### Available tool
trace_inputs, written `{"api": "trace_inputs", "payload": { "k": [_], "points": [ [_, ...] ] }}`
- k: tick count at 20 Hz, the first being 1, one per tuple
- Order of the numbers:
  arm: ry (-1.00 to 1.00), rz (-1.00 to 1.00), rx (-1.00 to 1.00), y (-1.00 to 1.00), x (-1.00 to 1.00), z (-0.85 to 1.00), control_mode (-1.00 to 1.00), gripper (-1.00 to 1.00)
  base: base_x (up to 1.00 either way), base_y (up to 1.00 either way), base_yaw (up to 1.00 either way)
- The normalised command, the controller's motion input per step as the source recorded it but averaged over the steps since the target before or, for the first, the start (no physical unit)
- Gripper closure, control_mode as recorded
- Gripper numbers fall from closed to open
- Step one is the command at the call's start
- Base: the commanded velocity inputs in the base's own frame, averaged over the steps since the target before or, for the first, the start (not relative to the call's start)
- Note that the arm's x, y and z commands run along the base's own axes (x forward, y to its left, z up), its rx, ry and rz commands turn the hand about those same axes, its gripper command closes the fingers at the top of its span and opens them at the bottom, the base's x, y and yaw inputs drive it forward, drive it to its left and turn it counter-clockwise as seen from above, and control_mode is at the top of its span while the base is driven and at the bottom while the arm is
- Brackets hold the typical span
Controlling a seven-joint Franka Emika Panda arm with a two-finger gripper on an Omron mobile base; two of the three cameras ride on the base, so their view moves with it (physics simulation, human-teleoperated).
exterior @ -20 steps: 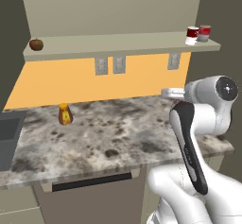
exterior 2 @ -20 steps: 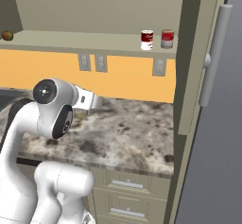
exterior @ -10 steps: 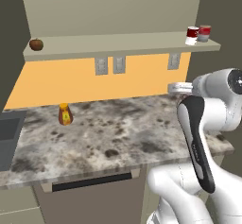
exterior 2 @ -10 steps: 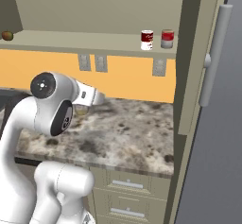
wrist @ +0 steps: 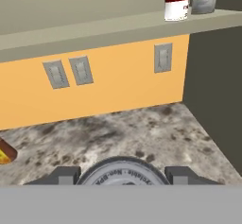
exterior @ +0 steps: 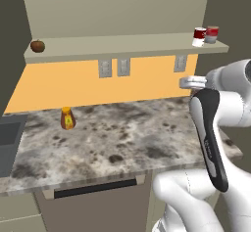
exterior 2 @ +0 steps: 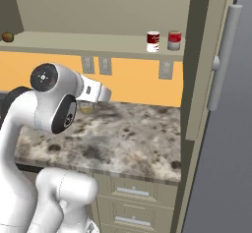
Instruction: Pick the cans from the counter and place them in their designated side in the cabinet.
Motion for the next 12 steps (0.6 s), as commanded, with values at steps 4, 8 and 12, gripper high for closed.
{"api": "trace_inputs", "payload": {
  "k": [4,8,12],
  "points": [
    [0.0,-0.01,-0.01,-0.04,-0.02,0.29,-1.0,1.0,0.0,0.0,0.0],
    [0.0,0.0,-0.03,0.0,0.0,0.28,-1.0,1.0,0.0,0.0,0.0],
    [-0.01,0.0,-0.04,0.0,-0.04,0.29,-1.0,1.0,0.0,0.0,0.0]
  ]
}}
